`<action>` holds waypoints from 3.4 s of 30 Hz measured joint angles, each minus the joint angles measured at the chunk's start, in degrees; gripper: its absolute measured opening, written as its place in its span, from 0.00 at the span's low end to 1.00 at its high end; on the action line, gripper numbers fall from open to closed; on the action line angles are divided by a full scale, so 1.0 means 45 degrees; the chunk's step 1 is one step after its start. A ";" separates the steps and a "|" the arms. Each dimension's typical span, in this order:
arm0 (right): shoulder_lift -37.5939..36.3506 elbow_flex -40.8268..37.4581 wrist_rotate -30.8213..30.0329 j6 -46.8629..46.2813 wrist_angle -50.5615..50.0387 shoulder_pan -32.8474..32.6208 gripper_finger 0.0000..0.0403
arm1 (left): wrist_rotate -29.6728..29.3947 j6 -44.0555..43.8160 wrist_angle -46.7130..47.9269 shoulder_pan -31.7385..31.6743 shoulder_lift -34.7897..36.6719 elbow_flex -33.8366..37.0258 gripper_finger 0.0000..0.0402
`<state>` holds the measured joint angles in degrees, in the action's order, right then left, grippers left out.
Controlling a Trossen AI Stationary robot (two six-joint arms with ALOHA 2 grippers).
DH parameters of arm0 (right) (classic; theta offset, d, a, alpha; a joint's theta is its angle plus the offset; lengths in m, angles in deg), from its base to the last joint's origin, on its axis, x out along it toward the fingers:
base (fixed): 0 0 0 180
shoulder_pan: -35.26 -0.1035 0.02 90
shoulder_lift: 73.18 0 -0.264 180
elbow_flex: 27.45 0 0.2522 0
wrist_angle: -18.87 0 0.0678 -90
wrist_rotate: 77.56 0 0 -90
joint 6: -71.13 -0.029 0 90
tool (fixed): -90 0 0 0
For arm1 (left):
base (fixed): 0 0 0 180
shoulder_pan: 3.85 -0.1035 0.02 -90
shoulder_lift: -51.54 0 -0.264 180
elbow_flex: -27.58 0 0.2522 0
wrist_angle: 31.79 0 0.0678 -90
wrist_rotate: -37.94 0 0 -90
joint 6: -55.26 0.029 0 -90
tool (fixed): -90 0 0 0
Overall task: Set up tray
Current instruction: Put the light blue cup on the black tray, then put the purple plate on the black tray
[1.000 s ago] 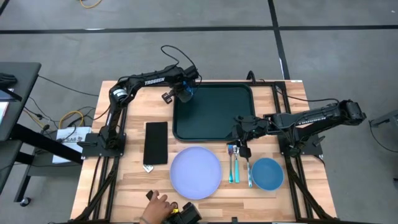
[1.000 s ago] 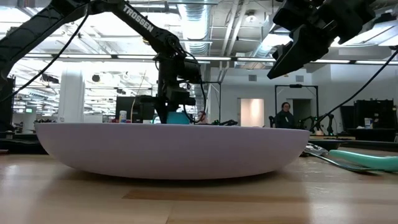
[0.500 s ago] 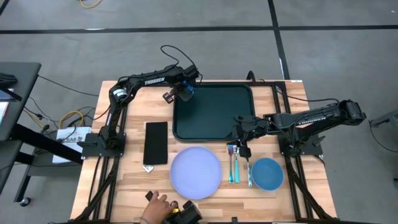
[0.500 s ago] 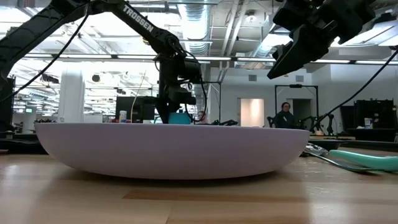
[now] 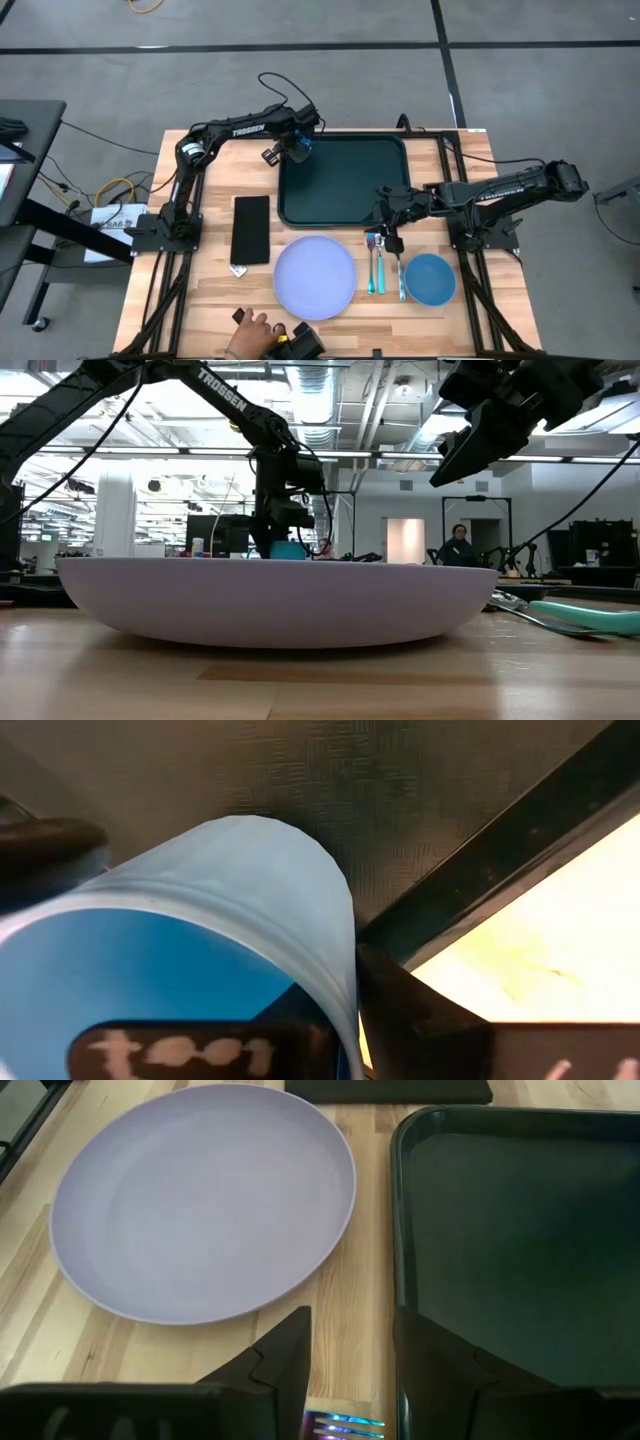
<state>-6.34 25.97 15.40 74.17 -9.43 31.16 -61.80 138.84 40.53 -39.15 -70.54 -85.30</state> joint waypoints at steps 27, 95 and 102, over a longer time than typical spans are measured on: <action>0.0000 -0.0005 0.0000 -0.0002 0.0000 0.0000 0.33 | -0.0272 -0.0095 -0.0002 0.0170 0.0000 -0.0012 0.13; 0.0000 -0.0005 0.0000 0.0003 0.0000 0.0000 0.33 | -0.1369 -0.1121 0.1433 0.0554 0.0019 -0.2134 0.43; 0.0000 -0.0005 0.0000 0.0003 0.0000 0.0003 0.33 | -0.2570 -0.2764 0.3328 0.0626 0.0019 -0.2787 0.43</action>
<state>-6.34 25.94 15.40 74.18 -9.43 31.18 -73.36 126.40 55.51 -36.34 -70.45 -97.84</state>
